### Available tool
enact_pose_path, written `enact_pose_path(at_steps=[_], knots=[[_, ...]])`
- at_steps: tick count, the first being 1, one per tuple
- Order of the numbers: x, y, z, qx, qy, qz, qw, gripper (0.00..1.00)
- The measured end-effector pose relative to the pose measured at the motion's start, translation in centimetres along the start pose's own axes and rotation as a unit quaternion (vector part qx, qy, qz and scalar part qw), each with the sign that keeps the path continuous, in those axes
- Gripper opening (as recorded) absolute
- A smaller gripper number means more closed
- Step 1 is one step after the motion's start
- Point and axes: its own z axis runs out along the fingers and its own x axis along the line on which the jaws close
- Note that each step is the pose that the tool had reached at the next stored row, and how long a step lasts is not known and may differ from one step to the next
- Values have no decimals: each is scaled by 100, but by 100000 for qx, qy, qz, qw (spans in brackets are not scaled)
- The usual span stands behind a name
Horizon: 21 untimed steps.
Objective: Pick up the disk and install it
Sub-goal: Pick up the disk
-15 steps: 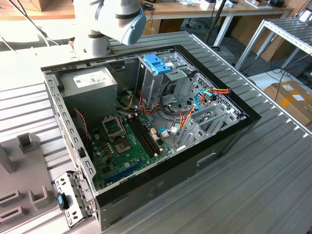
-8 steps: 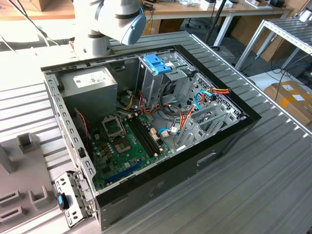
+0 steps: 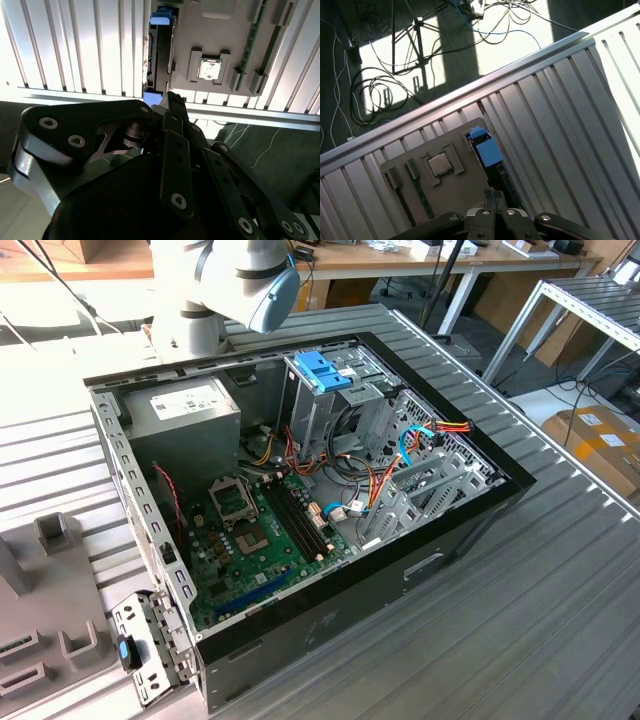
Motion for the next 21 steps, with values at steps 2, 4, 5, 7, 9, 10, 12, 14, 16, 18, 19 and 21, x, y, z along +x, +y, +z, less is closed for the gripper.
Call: enact_pose_path(at_steps=[2,4,5,7,9,10,12,14,16,18,19,21], knots=[[0,0,0,-9,15,-264,100000,11],[0,0,0,-19,35,-584,99998,11],[0,0,0,-23,45,-770,99997,11],[0,0,0,-31,63,-1105,99994,11],[0,0,0,-36,74,-1320,99991,11],[0,0,0,-41,78,-1415,99990,11],[0,0,0,-47,94,-1646,99986,11],[0,0,0,-55,107,-1888,99982,11],[0,0,0,-68,132,-2338,99973,11],[0,0,0,-78,151,-2704,99963,11],[0,0,0,-79,156,-2791,99961,11],[0,0,0,-86,168,-3024,99954,11]])
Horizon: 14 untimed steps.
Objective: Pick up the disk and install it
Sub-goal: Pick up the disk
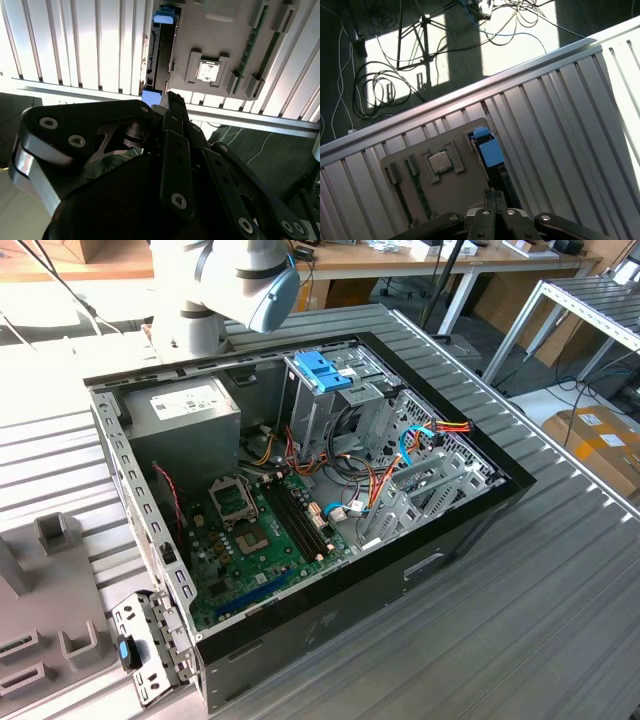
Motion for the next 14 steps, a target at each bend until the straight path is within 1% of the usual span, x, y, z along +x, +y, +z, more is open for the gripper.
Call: enact_pose_path(at_steps=[14], knots=[[0,0,0,-58,110,-1931,99981,11]])
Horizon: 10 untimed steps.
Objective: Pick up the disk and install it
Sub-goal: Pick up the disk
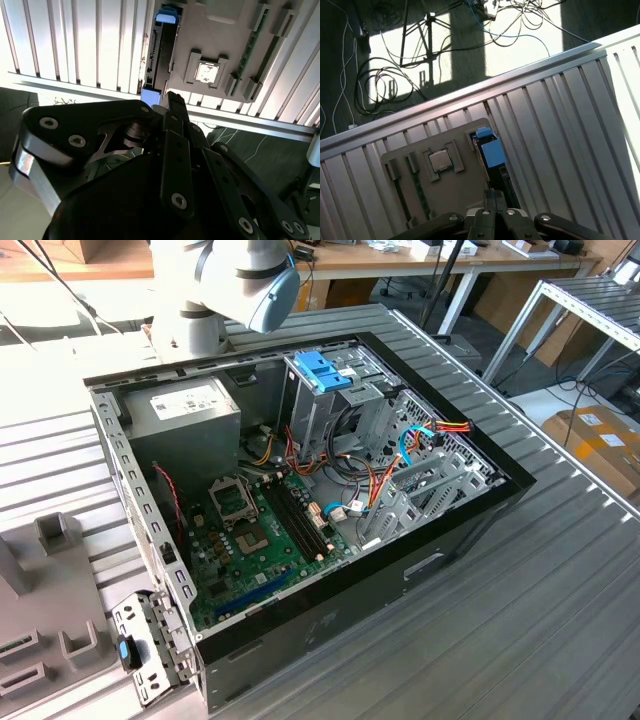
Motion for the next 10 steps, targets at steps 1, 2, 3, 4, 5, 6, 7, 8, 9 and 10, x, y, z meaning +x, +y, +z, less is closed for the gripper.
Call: enact_pose_path(at_steps=[1,2,3,4,5,6,7,8,9,10], knots=[[0,0,0,-2,3,-100,100000,11],[0,0,0,-7,13,-272,100000,11],[0,0,0,-10,20,-386,99999,11],[0,0,0,-13,26,-478,99999,11],[0,0,0,-12,29,-577,99998,11],[0,0,0,-17,35,-657,99998,11],[0,0,0,-20,41,-783,99997,11],[0,0,0,-22,45,-858,99996,11],[0,0,0,-27,54,-1011,99995,11],[0,0,0,-35,68,-1250,99992,11]])
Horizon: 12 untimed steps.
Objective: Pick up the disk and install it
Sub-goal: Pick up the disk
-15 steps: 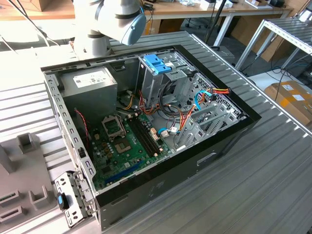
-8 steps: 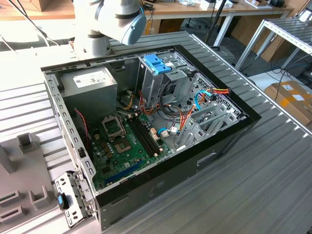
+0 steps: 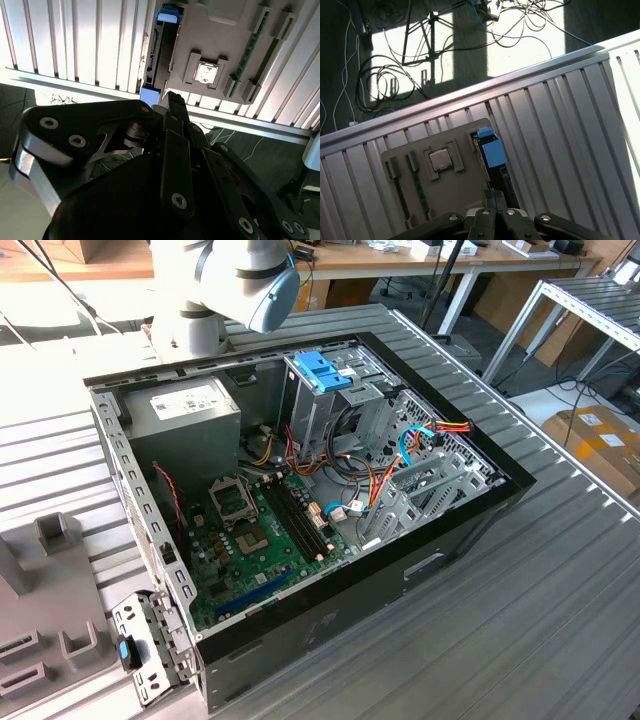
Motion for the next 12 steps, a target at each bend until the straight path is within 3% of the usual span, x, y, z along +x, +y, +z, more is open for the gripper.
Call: enact_pose_path(at_steps=[12], knots=[[0,0,0,-38,75,-1373,99991,11]])
